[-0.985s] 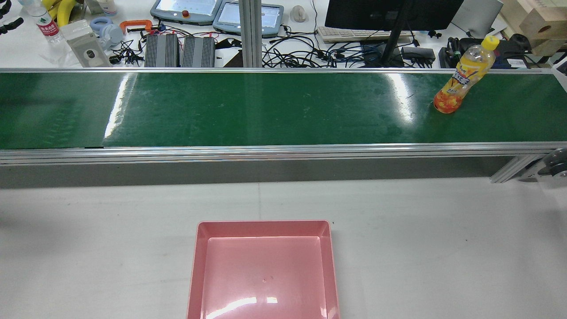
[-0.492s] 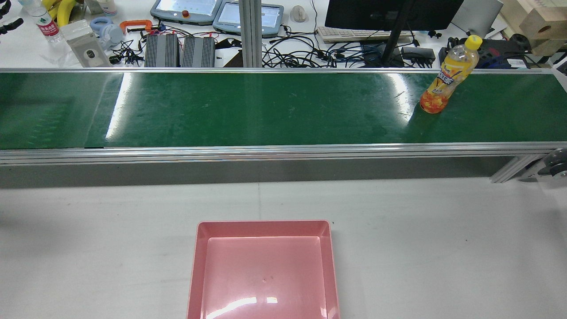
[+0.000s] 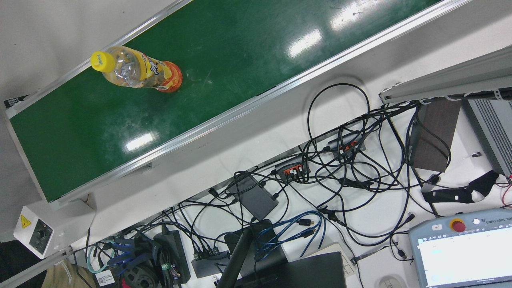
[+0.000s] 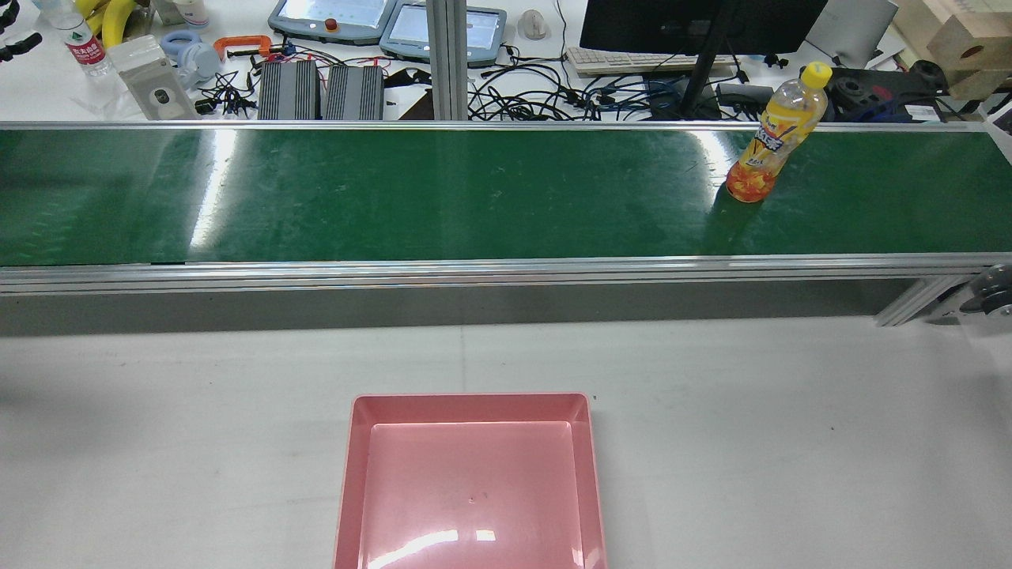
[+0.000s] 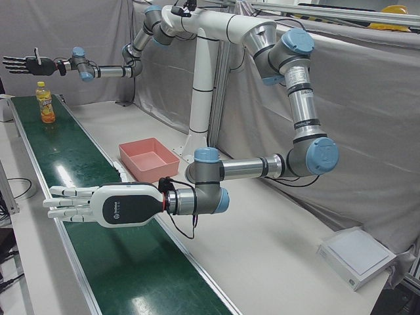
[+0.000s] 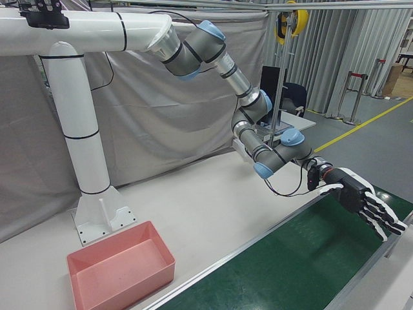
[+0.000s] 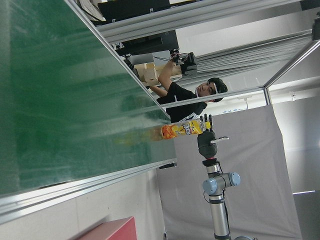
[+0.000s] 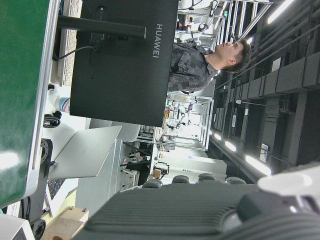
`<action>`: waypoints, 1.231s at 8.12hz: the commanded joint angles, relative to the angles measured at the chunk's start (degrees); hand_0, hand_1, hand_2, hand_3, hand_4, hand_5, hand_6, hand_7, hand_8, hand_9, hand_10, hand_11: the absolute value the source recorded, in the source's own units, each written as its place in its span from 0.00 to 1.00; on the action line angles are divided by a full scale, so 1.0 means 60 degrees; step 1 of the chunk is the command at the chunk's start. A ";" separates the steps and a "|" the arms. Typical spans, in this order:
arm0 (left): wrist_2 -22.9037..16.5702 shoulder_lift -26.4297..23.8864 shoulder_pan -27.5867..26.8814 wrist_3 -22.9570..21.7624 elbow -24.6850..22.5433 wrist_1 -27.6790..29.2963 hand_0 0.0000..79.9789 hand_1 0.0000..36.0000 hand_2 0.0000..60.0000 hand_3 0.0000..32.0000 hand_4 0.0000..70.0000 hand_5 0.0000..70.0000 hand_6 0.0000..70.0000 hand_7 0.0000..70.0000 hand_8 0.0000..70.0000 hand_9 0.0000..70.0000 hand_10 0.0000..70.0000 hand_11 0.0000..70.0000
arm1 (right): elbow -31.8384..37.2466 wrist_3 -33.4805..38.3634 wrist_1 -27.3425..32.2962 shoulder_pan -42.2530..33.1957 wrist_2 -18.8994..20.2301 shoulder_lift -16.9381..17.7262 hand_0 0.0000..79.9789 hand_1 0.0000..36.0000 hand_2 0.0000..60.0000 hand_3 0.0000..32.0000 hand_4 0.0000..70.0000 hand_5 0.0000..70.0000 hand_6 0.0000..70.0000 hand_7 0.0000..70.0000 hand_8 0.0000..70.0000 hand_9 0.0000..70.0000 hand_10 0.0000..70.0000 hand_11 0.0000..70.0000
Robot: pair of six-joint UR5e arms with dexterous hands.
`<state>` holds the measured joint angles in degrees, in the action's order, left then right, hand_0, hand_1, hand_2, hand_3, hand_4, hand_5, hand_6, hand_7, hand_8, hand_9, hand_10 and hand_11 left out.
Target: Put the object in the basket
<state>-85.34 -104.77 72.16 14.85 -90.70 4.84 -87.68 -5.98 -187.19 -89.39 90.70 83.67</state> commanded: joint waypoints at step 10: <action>0.0000 0.0000 -0.0014 -0.0059 0.0000 -0.0059 0.59 0.41 0.17 0.00 0.00 0.21 0.02 0.00 0.00 0.01 0.09 0.16 | 0.0008 0.0000 -0.0003 0.0000 0.0000 0.0000 0.00 0.00 0.00 0.00 0.00 0.00 0.00 0.00 0.00 0.00 0.00 0.00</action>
<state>-85.34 -104.77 72.07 14.51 -90.70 4.48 -87.66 -5.98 -187.21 -89.39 90.70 83.67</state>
